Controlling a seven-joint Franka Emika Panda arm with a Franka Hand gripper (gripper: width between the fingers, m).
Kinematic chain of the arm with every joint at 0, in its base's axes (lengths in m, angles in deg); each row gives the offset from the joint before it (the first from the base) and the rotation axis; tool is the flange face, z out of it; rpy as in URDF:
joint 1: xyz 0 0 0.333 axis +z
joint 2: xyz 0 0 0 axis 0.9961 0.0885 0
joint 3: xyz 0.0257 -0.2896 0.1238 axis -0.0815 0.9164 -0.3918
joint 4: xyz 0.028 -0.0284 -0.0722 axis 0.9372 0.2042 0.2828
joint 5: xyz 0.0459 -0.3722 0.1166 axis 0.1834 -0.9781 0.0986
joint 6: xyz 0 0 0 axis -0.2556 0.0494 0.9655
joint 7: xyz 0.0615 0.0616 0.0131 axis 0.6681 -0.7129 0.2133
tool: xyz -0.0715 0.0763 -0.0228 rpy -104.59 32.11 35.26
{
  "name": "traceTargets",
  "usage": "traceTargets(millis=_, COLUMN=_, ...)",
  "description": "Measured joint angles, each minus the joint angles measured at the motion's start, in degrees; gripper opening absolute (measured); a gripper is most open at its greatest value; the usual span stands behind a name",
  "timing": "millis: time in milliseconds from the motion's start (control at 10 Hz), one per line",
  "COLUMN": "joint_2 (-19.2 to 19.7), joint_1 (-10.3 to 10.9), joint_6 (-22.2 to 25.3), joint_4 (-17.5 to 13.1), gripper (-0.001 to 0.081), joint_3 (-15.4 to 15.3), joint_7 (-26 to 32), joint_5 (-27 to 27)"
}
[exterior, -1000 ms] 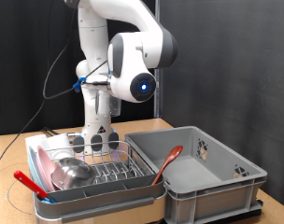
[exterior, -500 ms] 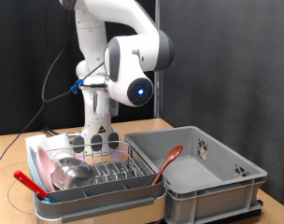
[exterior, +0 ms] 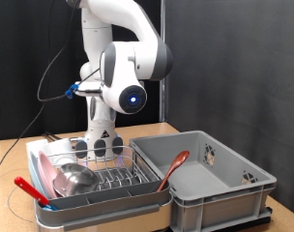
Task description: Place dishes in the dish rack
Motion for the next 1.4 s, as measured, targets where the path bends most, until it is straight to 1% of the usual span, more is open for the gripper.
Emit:
traceTargets(millis=200, joint_2=-2.29, joint_1=-0.89, joint_6=-3.47, joint_4=2.27, gripper=0.0098, joint_3=0.06, joint_7=3.94, joint_5=-0.16)
traceTargets(millis=400, joint_2=-2.12, joint_1=-1.02, joint_6=-5.31, joint_4=3.94, gripper=0.0098, joint_3=0.25, joint_7=4.12, joint_5=-0.19)
traceTargets(millis=500, joint_2=-1.4, joint_1=-1.01, joint_6=-6.14, joint_4=4.52, gripper=0.0098, joint_3=0.51, joint_7=3.46, joint_5=-0.19)
traceTargets(millis=700, joint_2=1.35, joint_1=-0.82, joint_6=-7.65, joint_4=4.81, gripper=0.0098, joint_3=1.58, joint_7=0.28, joint_5=-0.19)
traceTargets(millis=900, joint_2=4.83, joint_1=-0.18, joint_6=-8.71, joint_4=4.69, gripper=0.0098, joint_3=3.26, joint_7=-3.24, joint_5=-0.99)
traceTargets(millis=1300, joint_2=11.41, joint_1=2.39, joint_6=-10.43, joint_4=4.63, gripper=0.0098, joint_3=7.16, joint_7=-8.14, joint_5=-4.29)
traceTargets(millis=1400, joint_2=12.74, joint_1=3.07, joint_6=-10.55, joint_4=4.63, gripper=0.0098, joint_3=7.74, joint_7=-8.94, joint_5=-4.63)
